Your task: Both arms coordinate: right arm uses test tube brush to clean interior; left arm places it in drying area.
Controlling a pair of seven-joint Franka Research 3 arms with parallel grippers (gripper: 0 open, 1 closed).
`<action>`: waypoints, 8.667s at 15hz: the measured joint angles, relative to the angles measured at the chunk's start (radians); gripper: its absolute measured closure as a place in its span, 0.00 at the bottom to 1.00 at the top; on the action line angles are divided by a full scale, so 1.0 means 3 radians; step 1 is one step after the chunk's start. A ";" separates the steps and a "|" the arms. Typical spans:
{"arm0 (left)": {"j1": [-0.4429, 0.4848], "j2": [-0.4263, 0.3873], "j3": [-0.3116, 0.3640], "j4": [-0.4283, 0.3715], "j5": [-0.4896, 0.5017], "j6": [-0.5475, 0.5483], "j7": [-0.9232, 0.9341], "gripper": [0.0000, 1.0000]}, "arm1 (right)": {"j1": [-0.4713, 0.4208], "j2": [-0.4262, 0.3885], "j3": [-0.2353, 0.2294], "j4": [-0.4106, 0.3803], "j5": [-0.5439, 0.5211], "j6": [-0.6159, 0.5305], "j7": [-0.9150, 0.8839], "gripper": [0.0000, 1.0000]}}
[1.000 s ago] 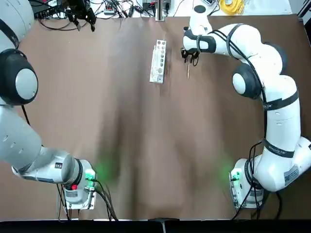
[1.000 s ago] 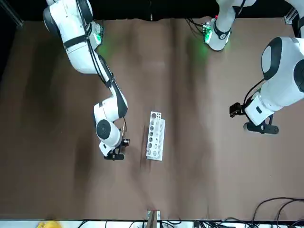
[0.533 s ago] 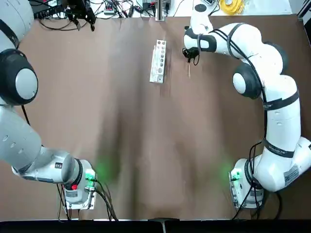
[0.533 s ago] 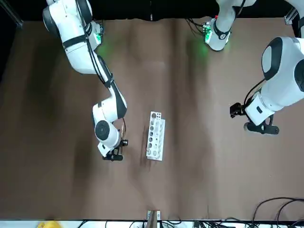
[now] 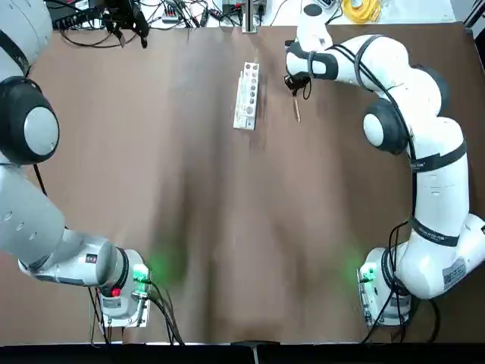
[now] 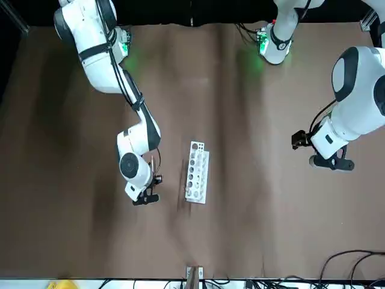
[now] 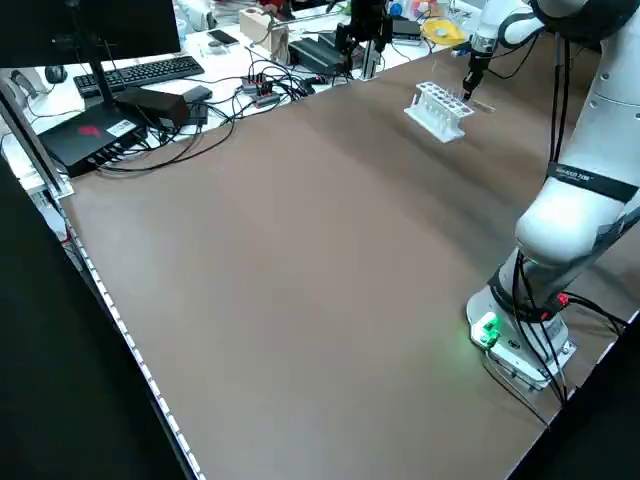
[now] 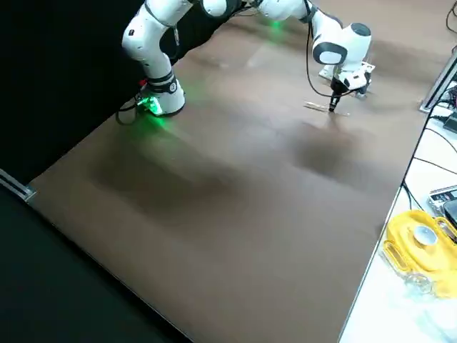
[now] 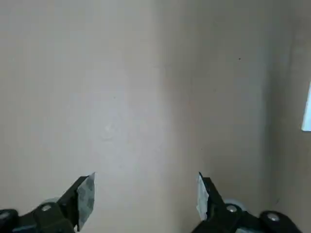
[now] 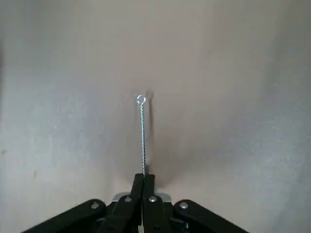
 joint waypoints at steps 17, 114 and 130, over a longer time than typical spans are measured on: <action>0.0082 0.0219 -0.0002 0.0059 -0.0082 0.0517 0.0001 0.00 | -0.0233 -0.0383 0.0257 0.0327 0.0529 -0.0694 -0.2415 0.98; 0.0074 0.0098 -0.0027 0.0257 -0.0020 0.0498 0.0007 0.00 | -0.1262 0.0252 0.1591 0.0319 0.4281 -0.0439 -0.8421 0.96; -0.0195 0.0111 -0.0091 0.0264 -0.0020 0.0502 0.0020 0.00 | -0.1250 0.0156 0.1523 0.0373 0.4307 -0.0464 -0.8300 0.96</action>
